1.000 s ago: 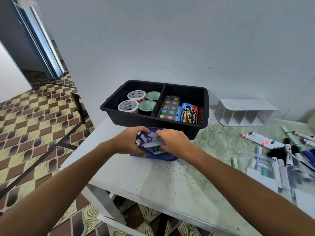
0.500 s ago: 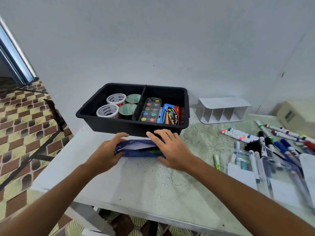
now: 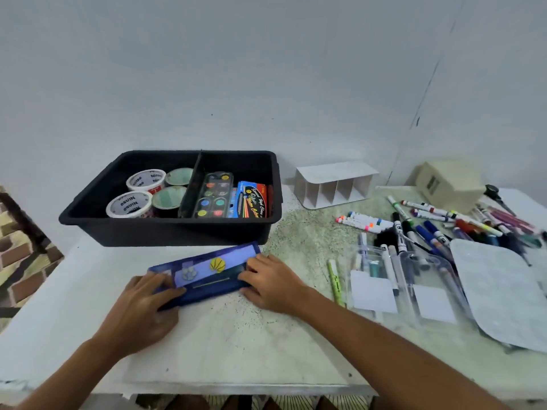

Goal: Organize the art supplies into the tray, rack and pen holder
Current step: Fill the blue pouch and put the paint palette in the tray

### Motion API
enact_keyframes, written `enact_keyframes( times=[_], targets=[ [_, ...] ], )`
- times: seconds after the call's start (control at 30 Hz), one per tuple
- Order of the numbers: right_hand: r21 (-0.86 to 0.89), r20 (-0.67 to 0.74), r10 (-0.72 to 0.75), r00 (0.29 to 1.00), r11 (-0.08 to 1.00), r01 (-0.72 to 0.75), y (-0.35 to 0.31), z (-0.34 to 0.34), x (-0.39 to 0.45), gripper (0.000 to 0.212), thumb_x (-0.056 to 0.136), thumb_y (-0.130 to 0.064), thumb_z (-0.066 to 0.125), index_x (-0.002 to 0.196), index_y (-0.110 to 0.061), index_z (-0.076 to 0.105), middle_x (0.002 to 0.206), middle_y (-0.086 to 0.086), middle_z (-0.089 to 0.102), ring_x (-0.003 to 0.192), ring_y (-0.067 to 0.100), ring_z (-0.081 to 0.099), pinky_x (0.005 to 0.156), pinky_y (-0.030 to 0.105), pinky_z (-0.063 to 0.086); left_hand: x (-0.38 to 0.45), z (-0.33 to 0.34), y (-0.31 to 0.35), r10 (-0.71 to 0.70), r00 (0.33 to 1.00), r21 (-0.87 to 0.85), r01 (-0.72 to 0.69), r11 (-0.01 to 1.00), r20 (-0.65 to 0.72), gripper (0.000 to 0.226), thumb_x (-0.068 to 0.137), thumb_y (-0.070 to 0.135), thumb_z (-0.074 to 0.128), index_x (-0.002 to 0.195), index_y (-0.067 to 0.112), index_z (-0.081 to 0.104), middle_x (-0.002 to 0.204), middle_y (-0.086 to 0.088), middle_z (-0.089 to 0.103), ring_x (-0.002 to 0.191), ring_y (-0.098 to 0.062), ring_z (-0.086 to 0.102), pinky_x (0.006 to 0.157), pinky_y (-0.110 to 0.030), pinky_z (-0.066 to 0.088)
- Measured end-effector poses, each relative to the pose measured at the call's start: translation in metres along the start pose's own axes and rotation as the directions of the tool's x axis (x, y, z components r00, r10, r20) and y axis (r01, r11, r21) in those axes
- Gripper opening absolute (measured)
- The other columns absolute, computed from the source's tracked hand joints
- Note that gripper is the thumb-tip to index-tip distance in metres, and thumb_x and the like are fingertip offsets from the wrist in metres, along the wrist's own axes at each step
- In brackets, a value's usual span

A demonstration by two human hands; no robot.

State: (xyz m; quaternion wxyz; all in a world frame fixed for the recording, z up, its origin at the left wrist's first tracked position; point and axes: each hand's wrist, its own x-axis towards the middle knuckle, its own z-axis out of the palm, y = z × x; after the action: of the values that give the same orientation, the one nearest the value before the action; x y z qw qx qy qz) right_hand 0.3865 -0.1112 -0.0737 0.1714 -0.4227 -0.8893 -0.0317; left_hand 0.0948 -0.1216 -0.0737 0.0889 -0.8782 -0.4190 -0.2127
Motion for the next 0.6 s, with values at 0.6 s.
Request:
enact_keyframes(
  times=[0.6],
  targets=[
    [0.086, -0.046, 0.372, 0.927, 0.926, -0.368, 0.077, -0.100, -0.141, 0.050, 0.085, -0.047, 0.051, 0.123, -0.015, 0.061, 0.123, 0.010, 0.058, 0.114, 0.027, 0.053, 0.092, 0.045, 0.048, 0.131, 0.031, 0.185, 0.257, 0.965, -0.385, -0.216, 0.897, 0.059, 0.051, 0.075, 0.056, 0.063, 0.114, 0.023, 0.065, 0.116, 0.001, 0.059, 0.110, -0.019, 0.054, 0.088, -0.039, 0.050]
  ],
)
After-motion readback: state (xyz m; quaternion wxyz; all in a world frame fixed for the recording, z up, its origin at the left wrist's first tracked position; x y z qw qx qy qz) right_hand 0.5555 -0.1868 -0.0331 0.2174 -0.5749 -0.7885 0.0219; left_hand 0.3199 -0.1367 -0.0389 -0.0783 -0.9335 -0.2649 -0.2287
